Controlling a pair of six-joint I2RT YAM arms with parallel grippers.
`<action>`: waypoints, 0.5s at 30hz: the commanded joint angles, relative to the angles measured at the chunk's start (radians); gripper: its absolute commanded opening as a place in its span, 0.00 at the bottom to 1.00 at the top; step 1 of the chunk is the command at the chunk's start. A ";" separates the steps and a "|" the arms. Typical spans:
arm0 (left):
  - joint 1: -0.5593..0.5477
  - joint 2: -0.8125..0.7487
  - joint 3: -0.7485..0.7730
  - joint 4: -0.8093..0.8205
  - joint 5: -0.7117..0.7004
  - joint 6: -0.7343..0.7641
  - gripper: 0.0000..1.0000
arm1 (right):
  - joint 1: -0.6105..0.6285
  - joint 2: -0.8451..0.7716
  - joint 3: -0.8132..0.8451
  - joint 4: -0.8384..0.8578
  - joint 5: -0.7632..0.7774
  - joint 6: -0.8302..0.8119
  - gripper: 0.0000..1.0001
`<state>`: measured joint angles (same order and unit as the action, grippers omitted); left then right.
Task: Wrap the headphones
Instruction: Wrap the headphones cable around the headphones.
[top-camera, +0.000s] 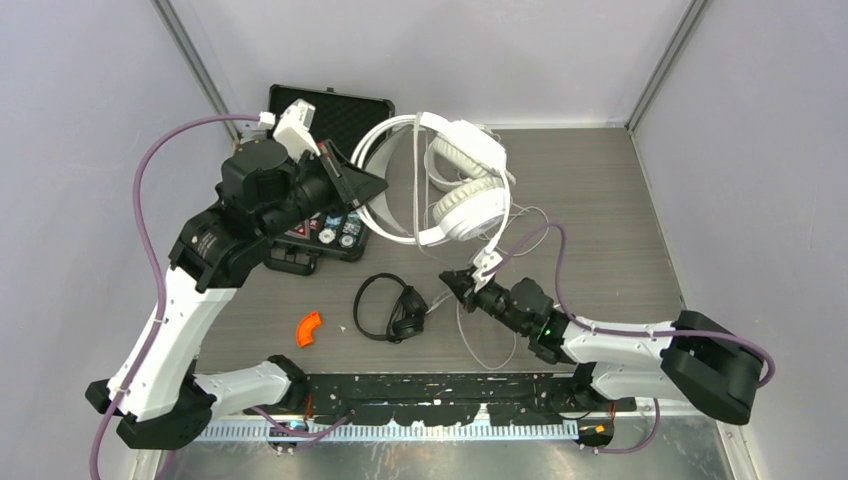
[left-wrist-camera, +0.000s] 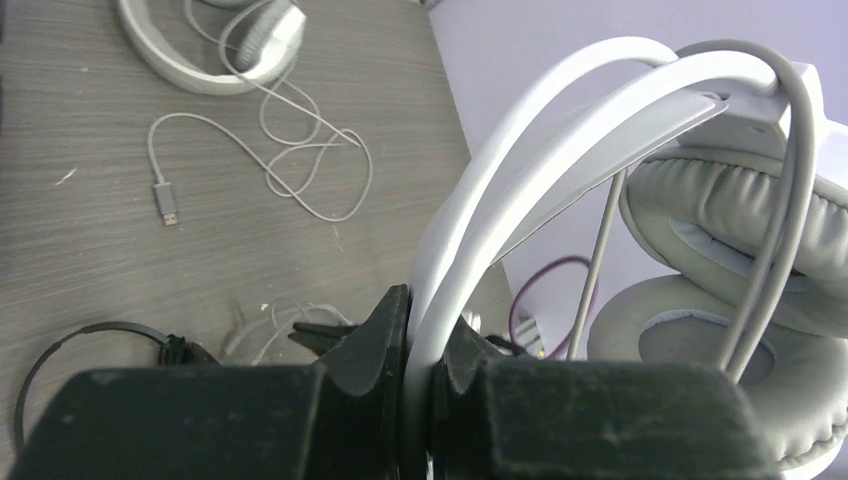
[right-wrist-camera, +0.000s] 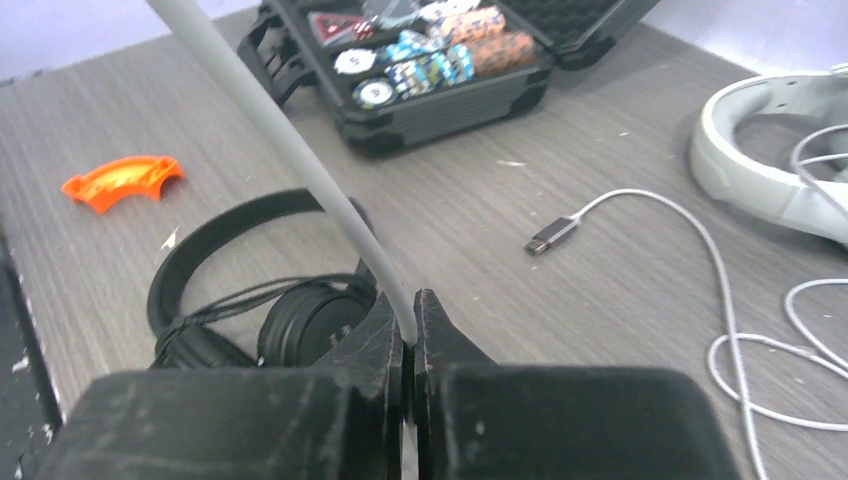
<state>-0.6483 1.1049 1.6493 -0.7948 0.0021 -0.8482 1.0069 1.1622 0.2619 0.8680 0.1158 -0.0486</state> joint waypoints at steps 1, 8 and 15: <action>0.004 -0.027 0.045 0.151 0.282 0.048 0.00 | -0.053 -0.090 0.026 -0.023 -0.013 0.048 0.00; 0.004 0.015 0.036 0.046 0.599 0.239 0.00 | -0.082 -0.264 0.079 -0.235 0.005 0.069 0.00; 0.003 0.015 0.043 -0.116 0.575 0.574 0.00 | -0.097 -0.407 0.126 -0.436 0.017 0.107 0.00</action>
<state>-0.6453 1.1397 1.6508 -0.8650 0.5232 -0.4862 0.9184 0.8135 0.3229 0.5598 0.1158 0.0174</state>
